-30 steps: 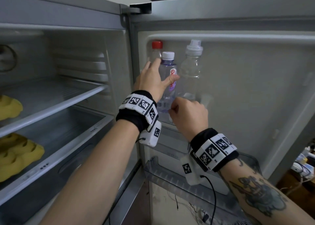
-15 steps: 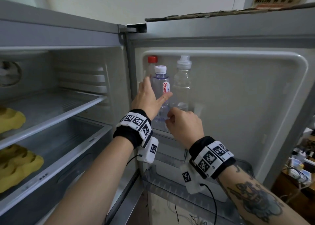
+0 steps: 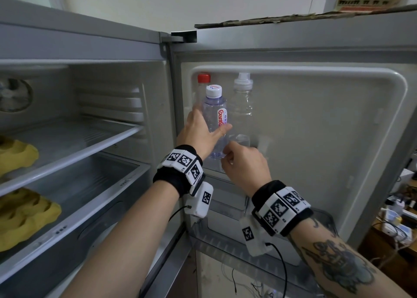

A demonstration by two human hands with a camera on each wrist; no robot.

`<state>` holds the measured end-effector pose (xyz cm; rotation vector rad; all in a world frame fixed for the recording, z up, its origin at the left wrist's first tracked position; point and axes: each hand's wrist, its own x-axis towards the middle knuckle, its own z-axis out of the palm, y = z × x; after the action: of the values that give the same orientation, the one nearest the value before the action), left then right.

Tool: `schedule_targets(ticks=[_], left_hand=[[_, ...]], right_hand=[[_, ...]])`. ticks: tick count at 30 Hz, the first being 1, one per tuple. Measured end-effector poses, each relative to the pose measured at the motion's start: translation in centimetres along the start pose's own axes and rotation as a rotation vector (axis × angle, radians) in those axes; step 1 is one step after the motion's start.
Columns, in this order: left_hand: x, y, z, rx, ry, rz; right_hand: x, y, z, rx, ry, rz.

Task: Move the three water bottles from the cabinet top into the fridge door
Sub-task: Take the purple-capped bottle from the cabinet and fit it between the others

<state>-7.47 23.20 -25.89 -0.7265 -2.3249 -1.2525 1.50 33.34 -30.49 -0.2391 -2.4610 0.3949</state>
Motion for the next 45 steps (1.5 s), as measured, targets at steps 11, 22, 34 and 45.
schedule_targets(ticks=[11, 22, 34, 45], left_hand=[[0.3, 0.3, -0.6, -0.006, 0.008, 0.003], [1.7, 0.7, -1.0, 0.202, -0.087, 0.053], [3.2, 0.6, -1.3, 0.293, -0.179, 0.068], [3.1, 0.5, -0.6, 0.299, -0.119, 0.026]], right_hand=[[1.6, 1.9, -1.6, 0.232, 0.24, 0.226], [3.2, 3.4, -1.7, 0.189, 0.099, 0.239], [3.3, 3.0, -2.2, 0.232, 0.122, 0.248], [3.5, 2.9, -2.2, 0.216, 0.131, 0.272]])
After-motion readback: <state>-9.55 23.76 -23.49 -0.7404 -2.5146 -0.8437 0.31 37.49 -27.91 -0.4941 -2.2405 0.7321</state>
